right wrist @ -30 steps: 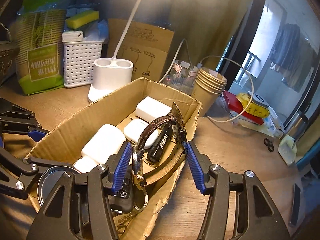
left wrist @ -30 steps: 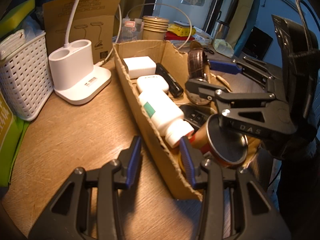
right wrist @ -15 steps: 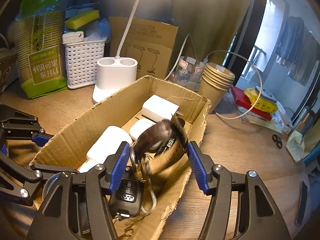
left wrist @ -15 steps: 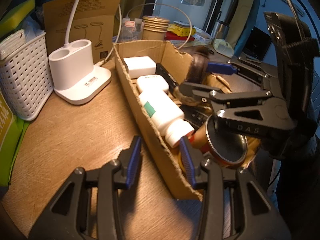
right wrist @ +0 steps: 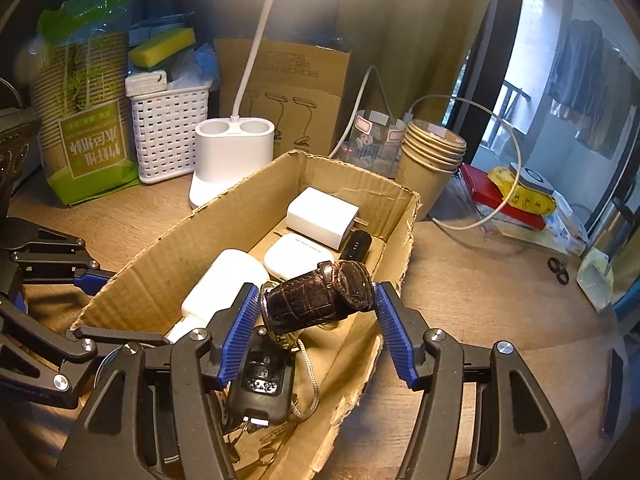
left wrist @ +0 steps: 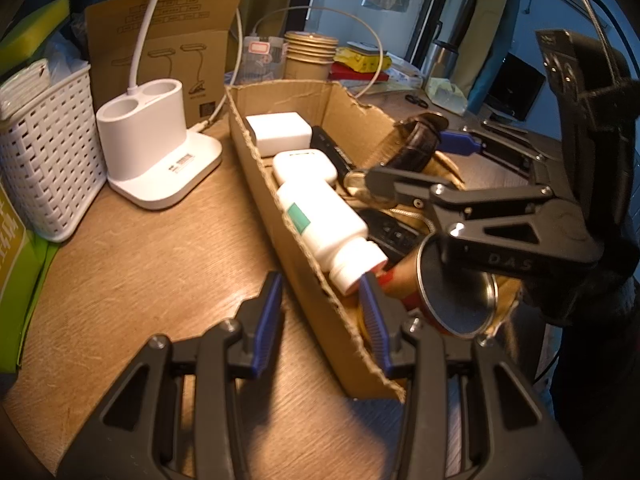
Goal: Organize rigid objects
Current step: 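Carry the wristwatch with the right gripper over the box and lower it, then open the right gripper to release the watch and withdraw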
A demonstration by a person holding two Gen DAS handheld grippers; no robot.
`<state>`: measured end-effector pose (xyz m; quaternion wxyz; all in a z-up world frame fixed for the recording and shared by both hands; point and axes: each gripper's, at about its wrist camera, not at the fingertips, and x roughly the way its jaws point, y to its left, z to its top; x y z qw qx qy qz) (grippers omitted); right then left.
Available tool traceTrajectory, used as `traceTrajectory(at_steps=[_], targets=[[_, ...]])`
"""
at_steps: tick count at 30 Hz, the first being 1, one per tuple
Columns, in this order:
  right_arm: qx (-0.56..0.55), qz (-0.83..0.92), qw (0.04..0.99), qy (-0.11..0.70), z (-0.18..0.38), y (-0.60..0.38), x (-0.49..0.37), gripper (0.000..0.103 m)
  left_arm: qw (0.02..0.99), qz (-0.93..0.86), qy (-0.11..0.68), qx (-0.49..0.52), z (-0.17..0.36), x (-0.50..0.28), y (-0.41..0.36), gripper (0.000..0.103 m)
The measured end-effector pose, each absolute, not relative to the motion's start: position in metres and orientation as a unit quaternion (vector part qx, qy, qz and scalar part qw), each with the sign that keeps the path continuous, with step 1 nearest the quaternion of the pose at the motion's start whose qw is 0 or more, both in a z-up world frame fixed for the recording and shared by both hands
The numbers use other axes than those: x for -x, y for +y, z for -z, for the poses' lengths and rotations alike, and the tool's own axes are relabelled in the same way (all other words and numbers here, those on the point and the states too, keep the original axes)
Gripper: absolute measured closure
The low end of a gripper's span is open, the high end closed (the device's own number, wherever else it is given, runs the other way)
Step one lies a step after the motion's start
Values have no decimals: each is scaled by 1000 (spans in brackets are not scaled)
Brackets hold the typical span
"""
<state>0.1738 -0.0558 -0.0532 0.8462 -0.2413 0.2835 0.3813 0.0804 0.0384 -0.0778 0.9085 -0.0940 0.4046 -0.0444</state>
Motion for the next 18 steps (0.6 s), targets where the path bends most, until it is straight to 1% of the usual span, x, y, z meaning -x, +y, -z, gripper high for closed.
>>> traceTrajectory(at_steps=[11, 13, 16, 18], targets=[[234, -392, 845, 279, 50, -65, -162, 36, 908, 45, 405, 94, 78, -80, 38, 61], [230, -394, 845, 278, 49, -66, -159, 30, 908, 44, 405, 94, 78, -80, 38, 61], [227, -390, 847, 280, 47, -69, -158, 27, 908, 44, 405, 95, 78, -81, 38, 61], [224, -388, 849, 281, 47, -72, -158, 27, 908, 44, 405, 95, 78, -81, 39, 61]])
